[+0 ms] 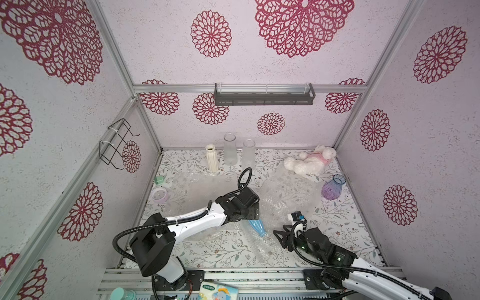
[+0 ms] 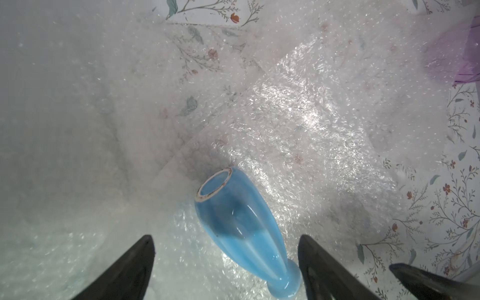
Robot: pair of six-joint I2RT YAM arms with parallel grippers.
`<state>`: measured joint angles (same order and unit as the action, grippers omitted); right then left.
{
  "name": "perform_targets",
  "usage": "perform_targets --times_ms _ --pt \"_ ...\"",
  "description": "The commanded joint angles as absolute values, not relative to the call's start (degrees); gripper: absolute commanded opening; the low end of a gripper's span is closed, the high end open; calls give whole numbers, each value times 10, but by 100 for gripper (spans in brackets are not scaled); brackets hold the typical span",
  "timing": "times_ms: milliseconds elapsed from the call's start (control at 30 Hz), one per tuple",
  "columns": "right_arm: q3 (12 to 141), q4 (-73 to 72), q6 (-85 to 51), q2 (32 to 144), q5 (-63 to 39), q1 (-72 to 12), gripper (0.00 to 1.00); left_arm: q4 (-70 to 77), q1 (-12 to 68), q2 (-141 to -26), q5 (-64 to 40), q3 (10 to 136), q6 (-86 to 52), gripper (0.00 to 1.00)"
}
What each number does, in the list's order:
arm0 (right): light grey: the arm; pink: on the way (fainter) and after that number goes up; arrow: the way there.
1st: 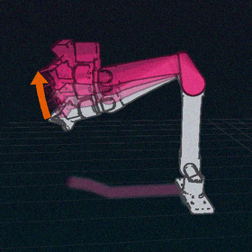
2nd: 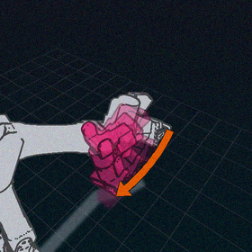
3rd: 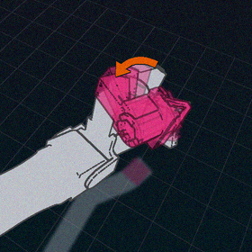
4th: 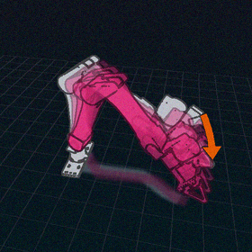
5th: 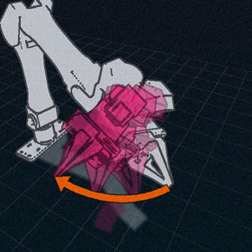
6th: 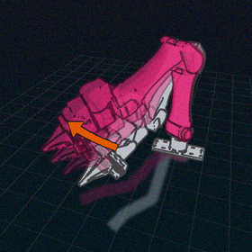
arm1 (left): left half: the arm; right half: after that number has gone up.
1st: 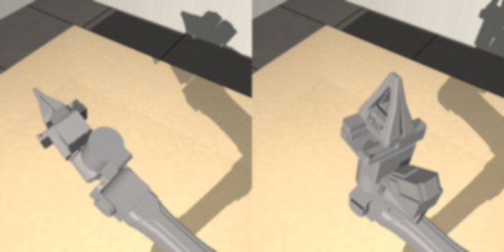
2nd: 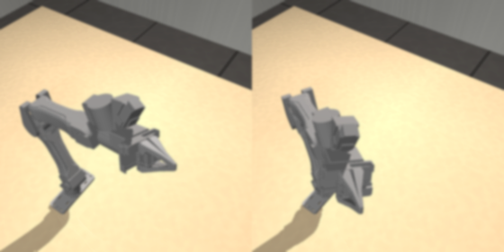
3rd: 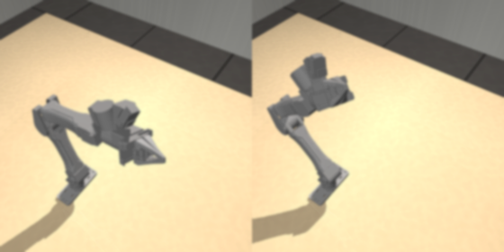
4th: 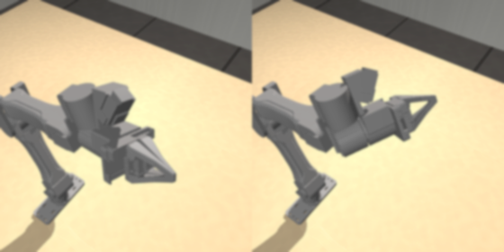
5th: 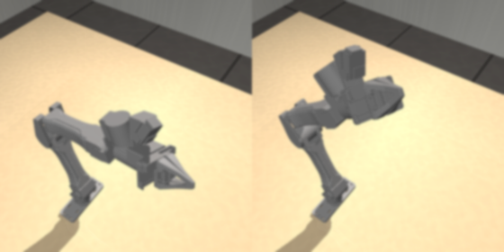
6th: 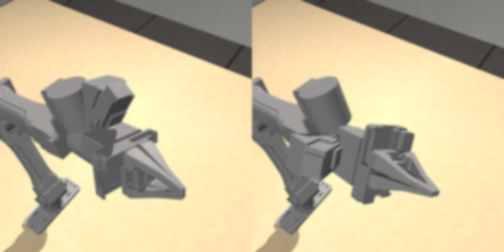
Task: Unwrap the vase from the bubble wrap
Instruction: Unwrap the bubble wrap at the center of the board.
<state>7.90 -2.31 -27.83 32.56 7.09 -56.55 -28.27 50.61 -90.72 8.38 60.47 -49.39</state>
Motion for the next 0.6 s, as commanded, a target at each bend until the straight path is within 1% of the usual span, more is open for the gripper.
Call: perform_targets --times_ms 0,267,567 --pt "87 -107 -247 387 125 -600 65 -266 497 -923 63 611 -508 89" --pt "90 -230 -205 527 137 -641 65 -272 492 -955 56 626 -511 89" --pt "78 -342 -175 610 145 -650 65 -273 482 -972 53 630 -513 89"
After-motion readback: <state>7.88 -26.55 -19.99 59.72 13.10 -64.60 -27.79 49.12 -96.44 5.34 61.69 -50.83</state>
